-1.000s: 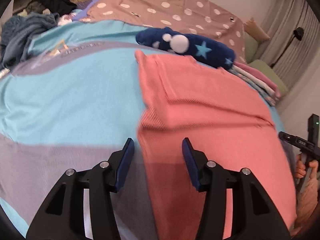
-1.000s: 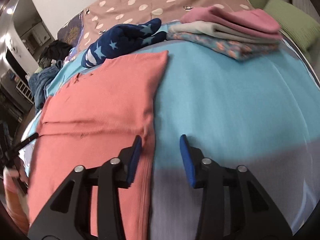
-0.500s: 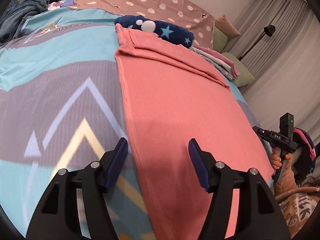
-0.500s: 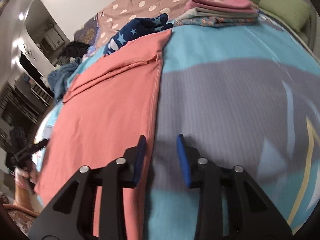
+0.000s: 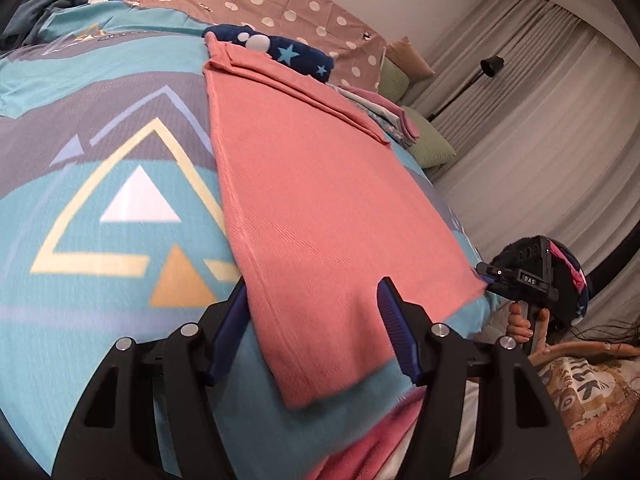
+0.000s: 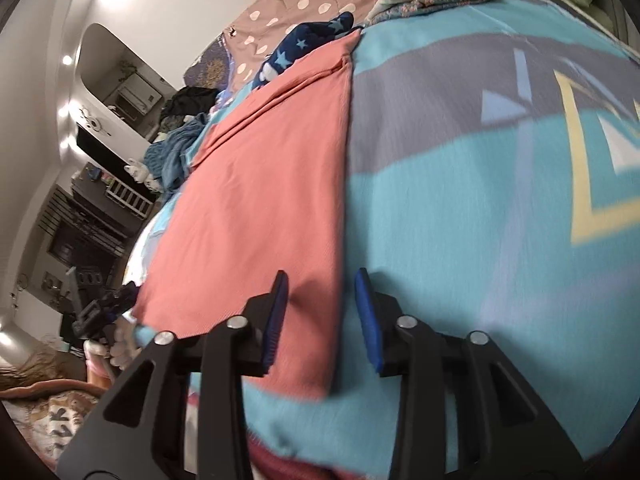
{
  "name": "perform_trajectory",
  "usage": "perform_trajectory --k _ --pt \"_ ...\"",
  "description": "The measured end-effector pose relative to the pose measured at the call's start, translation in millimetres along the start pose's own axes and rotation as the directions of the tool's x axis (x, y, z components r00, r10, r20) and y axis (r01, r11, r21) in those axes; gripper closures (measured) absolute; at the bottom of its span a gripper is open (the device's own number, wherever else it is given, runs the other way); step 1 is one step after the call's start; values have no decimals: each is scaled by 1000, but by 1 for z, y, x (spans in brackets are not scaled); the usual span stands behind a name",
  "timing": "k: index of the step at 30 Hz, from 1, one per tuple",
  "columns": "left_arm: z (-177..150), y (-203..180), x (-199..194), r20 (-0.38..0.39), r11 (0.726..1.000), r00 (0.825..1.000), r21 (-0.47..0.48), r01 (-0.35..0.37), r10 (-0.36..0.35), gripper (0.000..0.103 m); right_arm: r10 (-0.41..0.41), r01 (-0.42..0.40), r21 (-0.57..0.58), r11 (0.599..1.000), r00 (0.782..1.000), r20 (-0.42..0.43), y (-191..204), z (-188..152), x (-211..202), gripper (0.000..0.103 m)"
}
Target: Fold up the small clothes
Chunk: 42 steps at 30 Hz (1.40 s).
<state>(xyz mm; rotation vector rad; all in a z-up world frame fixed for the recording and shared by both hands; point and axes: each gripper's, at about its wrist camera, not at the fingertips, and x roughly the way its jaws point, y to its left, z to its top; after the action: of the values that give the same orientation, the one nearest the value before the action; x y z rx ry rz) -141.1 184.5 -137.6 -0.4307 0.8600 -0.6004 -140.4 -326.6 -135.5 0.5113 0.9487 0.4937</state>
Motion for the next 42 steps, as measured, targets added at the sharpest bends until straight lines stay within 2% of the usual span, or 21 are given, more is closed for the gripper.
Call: perform_trajectory --k 3,6,7,8,9,10,11,12,13,15,17,21,23,24,25,27,29,32,34,38,42 --pt "0 -4 4 -10 1000 1000 9 9 -9 39 44 -45 -32 998 999 -27 9 -10 -4 43" --pt "9 0 12 0 999 999 -22 48 -48 41 83 -83 -16 996 996 -44 11 -3 10 40" --pt "11 1 14 4 998 998 -32 57 -57 52 105 -105 -8 994 993 -48 11 1 14 41" --pt "13 2 16 4 998 999 -44 51 -51 62 122 -123 -1 992 991 -55 12 5 20 46" --pt "13 4 19 -5 998 999 -60 37 -37 86 118 -118 5 993 991 -59 12 7 24 49" --pt "13 7 21 -15 996 1000 -84 15 -16 98 100 -100 9 995 993 -64 15 9 28 59" --pt "12 9 21 -9 995 1000 -97 17 -18 98 86 -86 4 996 994 -68 17 10 30 71" --pt "10 9 19 8 994 1000 -104 27 -27 99 67 -67 3 998 996 -65 18 11 29 92" --pt "9 7 15 29 994 999 -105 30 -27 99 71 -70 18 997 995 -65 16 11 28 98" --pt "10 2 5 71 994 997 -98 45 -38 100 125 -122 80 989 992 -32 9 11 18 98" --pt "19 -10 -10 138 992 987 -78 96 -85 100 189 -191 102 976 981 34 9 14 0 99" --pt "39 -55 -46 248 991 960 45 126 -134 100 258 -261 6 965 956 138 34 24 -41 99" --pt "44 -77 -64 290 983 941 107 147 -172 100 306 -307 -24 952 934 184 44 28 -58 99" --pt "45 -88 -75 313 978 930 140 158 -195 100 357 -354 -52 934 907 224 49 29 -75 99" --pt "46 -98 -84 334 973 919 167 159 -207 100 379 -371 -79 925 889 256 54 27 -88 99" --pt "46 -114 -101 368 968 906 211 137 -209 100 381 -350 -150 925 864 331 61 24 -119 99" --pt "45 -124 -107 379 962 901 242 122 -210 100 342 -287 -197 937 863 371 68 22 -136 99" --pt "45 -121 -101 378 962 900 241 131 -217 100 314 -261 -188 947 877 363 68 27 -132 99" --pt "51 -110 -91 368 971 907 196 140 -205 100 300 -252 -177 951 885 356 71 37 -120 99" --pt "65 -91 -78 334 985 931 132 109 -148 99 281 -250 -134 959 902 328 66 59 -92 99" --pt "85 -85 -65 322 984 934 138 112 -152 99 230 -199 -131 971 922 312 66 89 -68 98"
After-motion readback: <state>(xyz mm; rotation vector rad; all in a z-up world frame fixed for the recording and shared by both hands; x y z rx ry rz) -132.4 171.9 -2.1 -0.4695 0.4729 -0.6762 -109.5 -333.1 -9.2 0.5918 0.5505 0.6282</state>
